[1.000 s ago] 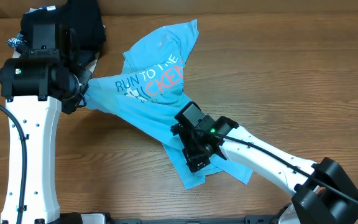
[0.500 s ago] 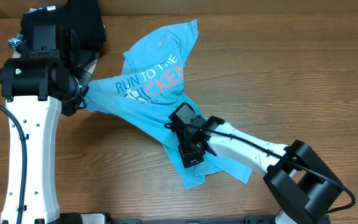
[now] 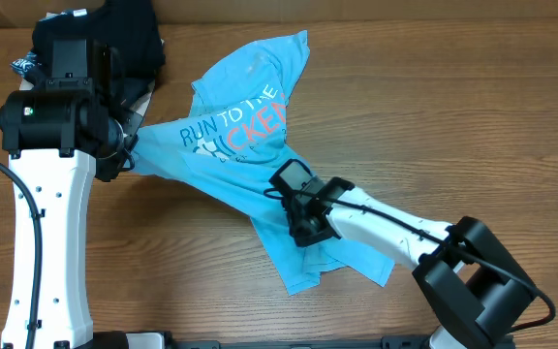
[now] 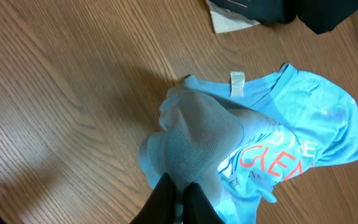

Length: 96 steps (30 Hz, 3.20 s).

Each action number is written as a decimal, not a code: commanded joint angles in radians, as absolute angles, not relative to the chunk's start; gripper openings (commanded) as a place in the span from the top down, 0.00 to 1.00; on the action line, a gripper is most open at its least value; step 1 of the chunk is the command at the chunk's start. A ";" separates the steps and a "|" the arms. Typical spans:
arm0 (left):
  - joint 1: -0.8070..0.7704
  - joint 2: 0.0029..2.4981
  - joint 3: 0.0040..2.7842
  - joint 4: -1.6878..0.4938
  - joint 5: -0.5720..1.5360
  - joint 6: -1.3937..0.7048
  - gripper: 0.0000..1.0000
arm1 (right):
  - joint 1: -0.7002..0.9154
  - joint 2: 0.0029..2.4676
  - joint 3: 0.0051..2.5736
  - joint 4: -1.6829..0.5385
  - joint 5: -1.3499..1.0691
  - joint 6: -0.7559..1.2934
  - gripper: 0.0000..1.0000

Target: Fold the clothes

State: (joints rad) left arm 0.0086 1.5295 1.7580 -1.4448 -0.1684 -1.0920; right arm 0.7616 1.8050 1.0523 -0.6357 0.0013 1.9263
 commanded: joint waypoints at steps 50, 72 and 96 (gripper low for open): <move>0.014 1.509 1.785 -1.481 -0.265 -1.078 0.92 | 0.132 1.342 1.073 -1.156 -0.089 1.275 0.42; 0.014 1.509 1.785 -1.485 -0.235 -1.077 0.92 | 0.192 1.333 0.665 -0.937 -0.349 1.234 0.35; 0.013 1.509 1.785 -1.488 -0.202 -1.054 0.91 | 0.212 1.337 0.625 -0.816 -0.146 0.799 0.22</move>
State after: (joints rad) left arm 0.0086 1.5295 1.7588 -1.4891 -0.2047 -1.0763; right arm 0.1886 1.3361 0.6575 -0.8558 -0.1944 0.8692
